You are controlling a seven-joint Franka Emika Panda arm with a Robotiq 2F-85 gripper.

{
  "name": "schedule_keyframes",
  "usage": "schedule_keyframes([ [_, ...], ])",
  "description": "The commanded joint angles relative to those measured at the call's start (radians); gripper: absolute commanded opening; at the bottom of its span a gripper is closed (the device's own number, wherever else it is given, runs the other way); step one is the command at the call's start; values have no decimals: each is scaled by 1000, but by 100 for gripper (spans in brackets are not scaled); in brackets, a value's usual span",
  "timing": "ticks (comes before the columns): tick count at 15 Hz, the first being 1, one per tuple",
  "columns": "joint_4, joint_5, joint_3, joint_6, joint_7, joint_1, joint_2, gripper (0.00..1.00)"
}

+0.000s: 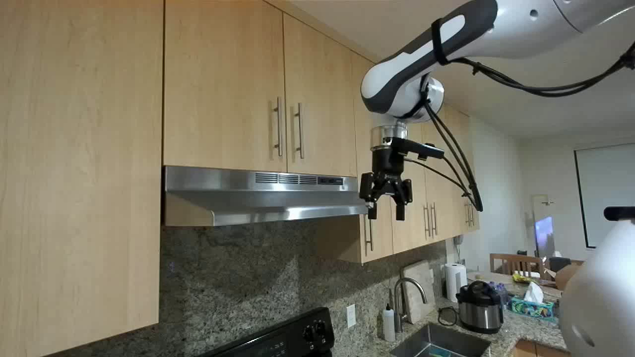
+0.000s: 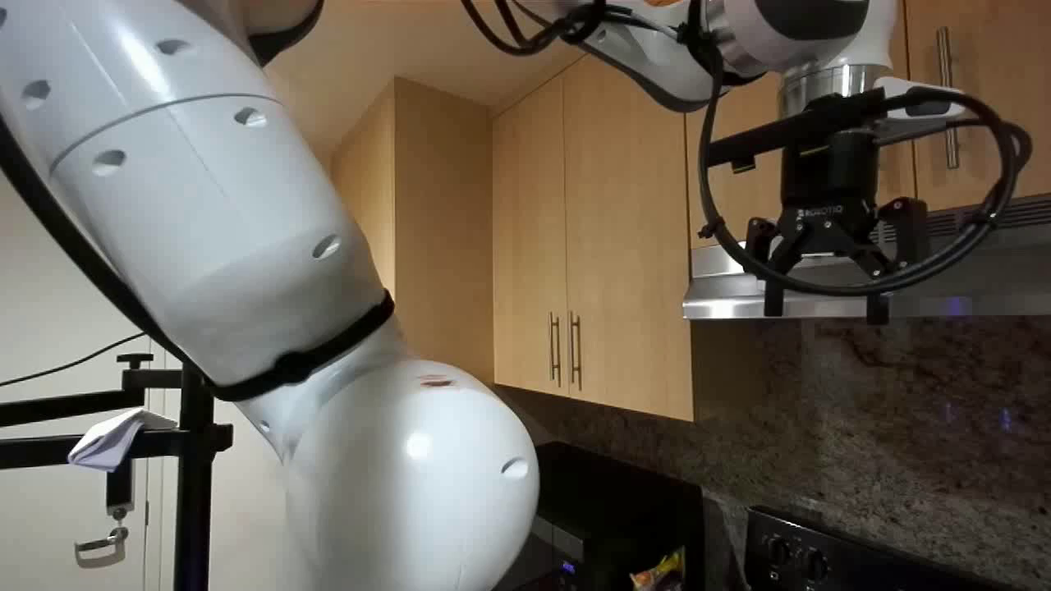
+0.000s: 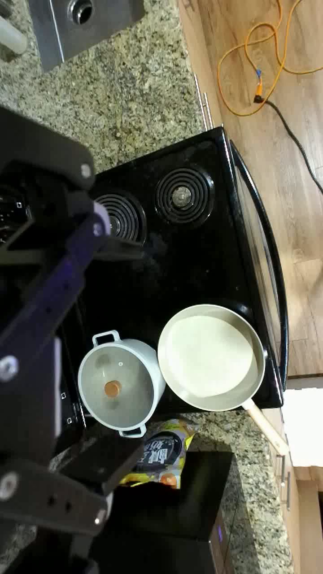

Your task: Open the left cabinet door at the top

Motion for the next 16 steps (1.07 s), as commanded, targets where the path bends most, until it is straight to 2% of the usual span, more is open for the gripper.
schedule_keyframes([
  [1, 2, 6, 11, -2, -6, -14, 2, 100],
  [9, 2, 6, 11, -2, -6, -14, 2, 100],
  [16, 49, 74, 30, 121, -9, 12, -33, 100],
])
